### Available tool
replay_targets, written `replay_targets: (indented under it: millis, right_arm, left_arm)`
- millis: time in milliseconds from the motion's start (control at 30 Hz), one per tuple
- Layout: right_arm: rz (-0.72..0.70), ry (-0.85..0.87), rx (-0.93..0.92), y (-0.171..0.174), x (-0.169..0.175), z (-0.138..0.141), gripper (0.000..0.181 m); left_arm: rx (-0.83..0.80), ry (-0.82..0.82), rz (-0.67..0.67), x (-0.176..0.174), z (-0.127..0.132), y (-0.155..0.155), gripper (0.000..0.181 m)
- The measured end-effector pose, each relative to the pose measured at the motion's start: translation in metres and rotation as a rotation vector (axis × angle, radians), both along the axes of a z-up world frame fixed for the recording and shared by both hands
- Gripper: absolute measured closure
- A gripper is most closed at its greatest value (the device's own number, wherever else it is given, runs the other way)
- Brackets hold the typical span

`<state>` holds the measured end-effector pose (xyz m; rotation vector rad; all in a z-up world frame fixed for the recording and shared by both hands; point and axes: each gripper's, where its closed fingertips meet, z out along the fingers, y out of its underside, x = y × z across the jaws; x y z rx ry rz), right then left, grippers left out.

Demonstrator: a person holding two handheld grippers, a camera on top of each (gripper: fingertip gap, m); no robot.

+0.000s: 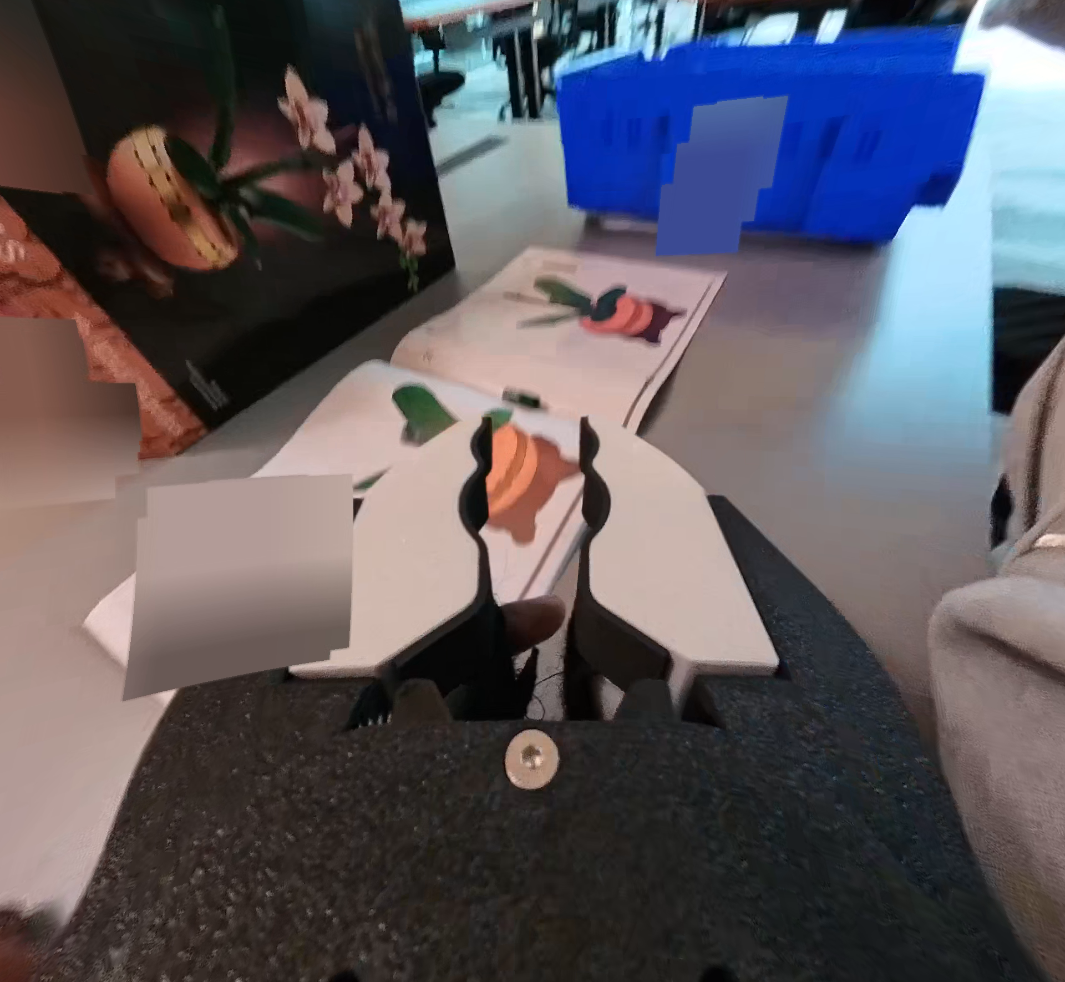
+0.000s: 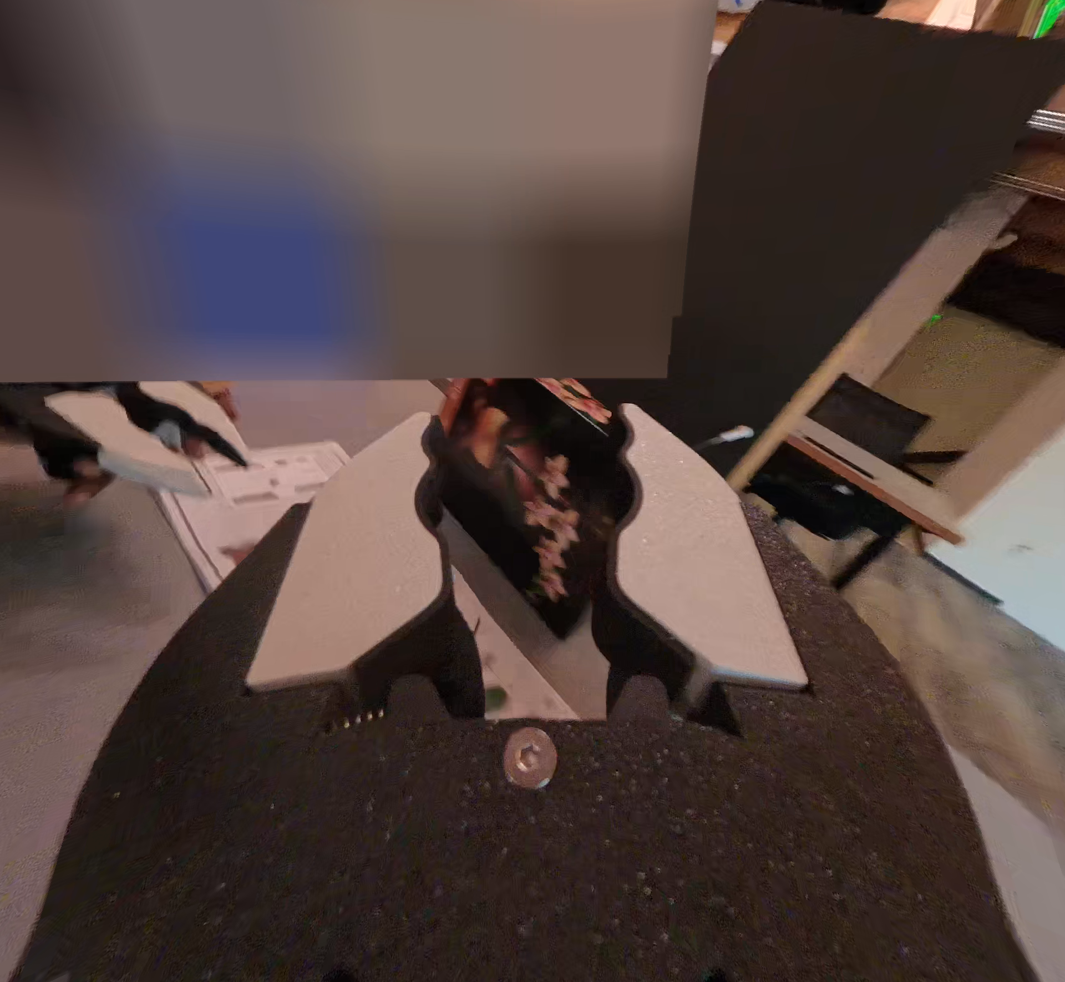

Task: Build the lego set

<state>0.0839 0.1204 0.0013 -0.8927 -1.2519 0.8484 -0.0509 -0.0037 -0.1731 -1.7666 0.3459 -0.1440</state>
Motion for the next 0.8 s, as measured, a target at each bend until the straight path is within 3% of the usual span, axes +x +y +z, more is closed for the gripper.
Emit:
replay_targets:
  millis: [167, 267, 333, 367, 467, 600, 667, 800]
  right_arm:
    - [-0.186, -0.265, 0.121, 0.075, 0.084, 0.005, 0.141]
    - [-0.242, -0.513, 0.137, 0.130, 0.123, -0.022, 0.149]
    - [-0.226, -0.678, 0.198, 0.161, 0.136, -0.045, 0.172]
    - [-0.236, -0.748, 0.235, 0.180, 0.139, -0.055, 0.180]
    - [-0.138, -0.985, 0.269, 0.220, 0.134, -0.100, 0.181]
    - [0.148, -1.273, 0.192, 0.239, 0.118, -0.165, 0.171]
    - [0.199, -1.448, 0.215, 0.255, 0.120, -0.188, 0.161]
    - [0.265, -1.602, 0.228, 0.261, 0.116, -0.219, 0.166]
  left_arm:
    - [0.081, -0.015, -0.064, 0.025, 0.032, 0.033, 0.137]
    - [0.105, 0.033, -0.096, 0.044, 0.037, 0.055, 0.125]
    - [0.109, 0.048, -0.121, 0.057, 0.039, 0.068, 0.120]
    - [0.110, 0.052, -0.127, 0.062, 0.039, 0.074, 0.119]
    - [0.119, 0.062, -0.108, 0.069, 0.040, 0.092, 0.123]
    - [0.128, 0.057, -0.089, 0.068, 0.042, 0.108, 0.127]
    - [0.115, 0.056, -0.077, 0.064, 0.040, 0.113, 0.127]
    - [0.105, 0.033, -0.062, 0.054, 0.035, 0.117, 0.129]
